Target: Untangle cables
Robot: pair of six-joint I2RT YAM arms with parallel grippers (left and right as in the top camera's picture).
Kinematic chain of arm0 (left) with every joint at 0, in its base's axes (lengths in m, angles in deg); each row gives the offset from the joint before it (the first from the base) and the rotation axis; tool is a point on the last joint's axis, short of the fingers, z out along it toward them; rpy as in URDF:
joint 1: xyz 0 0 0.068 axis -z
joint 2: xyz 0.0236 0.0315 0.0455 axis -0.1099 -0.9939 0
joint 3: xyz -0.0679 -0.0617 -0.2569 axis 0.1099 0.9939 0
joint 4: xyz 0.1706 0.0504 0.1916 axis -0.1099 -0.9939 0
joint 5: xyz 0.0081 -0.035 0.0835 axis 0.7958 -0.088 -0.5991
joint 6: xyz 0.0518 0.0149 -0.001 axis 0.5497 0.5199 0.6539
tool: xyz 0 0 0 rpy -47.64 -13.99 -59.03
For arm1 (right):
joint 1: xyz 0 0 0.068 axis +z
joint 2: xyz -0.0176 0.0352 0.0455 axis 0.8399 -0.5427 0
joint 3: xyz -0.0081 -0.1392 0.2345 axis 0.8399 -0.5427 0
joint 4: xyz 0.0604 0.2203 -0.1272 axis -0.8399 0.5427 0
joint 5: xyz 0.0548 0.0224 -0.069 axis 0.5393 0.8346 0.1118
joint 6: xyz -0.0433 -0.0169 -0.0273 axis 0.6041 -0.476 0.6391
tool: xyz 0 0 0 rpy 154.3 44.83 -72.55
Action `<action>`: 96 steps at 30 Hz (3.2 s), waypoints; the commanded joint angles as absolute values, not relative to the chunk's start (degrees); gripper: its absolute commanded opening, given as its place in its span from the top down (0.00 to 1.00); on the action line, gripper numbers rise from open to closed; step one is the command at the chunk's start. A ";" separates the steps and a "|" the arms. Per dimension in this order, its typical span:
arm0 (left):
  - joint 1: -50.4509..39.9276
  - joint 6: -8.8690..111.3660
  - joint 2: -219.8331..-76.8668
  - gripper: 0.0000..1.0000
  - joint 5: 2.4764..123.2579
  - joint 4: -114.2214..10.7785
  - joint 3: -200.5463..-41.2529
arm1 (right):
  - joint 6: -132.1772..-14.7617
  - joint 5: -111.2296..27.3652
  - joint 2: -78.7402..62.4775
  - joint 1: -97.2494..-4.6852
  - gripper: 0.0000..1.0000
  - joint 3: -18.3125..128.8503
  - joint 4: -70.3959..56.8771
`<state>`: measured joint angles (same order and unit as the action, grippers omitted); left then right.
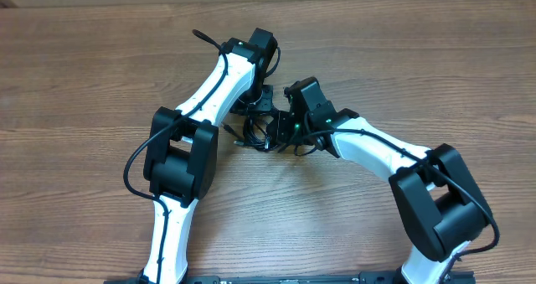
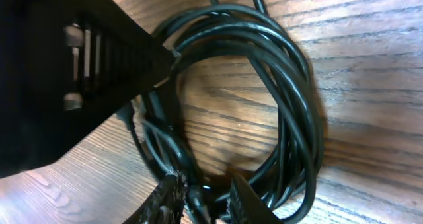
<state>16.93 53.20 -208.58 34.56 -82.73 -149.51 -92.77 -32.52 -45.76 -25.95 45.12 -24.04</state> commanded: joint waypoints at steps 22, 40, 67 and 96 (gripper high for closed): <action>16.98 54.71 -208.18 0.95 34.41 -83.25 -149.93 | -83.70 -37.68 -47.94 -25.97 0.52 47.35 -27.27; 16.91 54.71 -208.18 0.95 34.41 -83.05 -149.93 | -65.23 -41.77 -47.75 -25.41 0.45 50.86 -16.30; 16.85 54.71 -208.18 0.95 34.34 -82.86 -149.93 | -82.15 -90.27 -44.86 -27.70 0.44 48.15 -15.62; 16.28 58.49 -208.18 0.96 38.28 -83.03 -149.93 | -94.12 -31.85 -35.53 -32.82 0.63 42.52 -16.15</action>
<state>16.93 55.54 -208.60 35.44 -82.86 -150.06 -92.64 -34.40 -35.62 -34.32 45.31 -14.14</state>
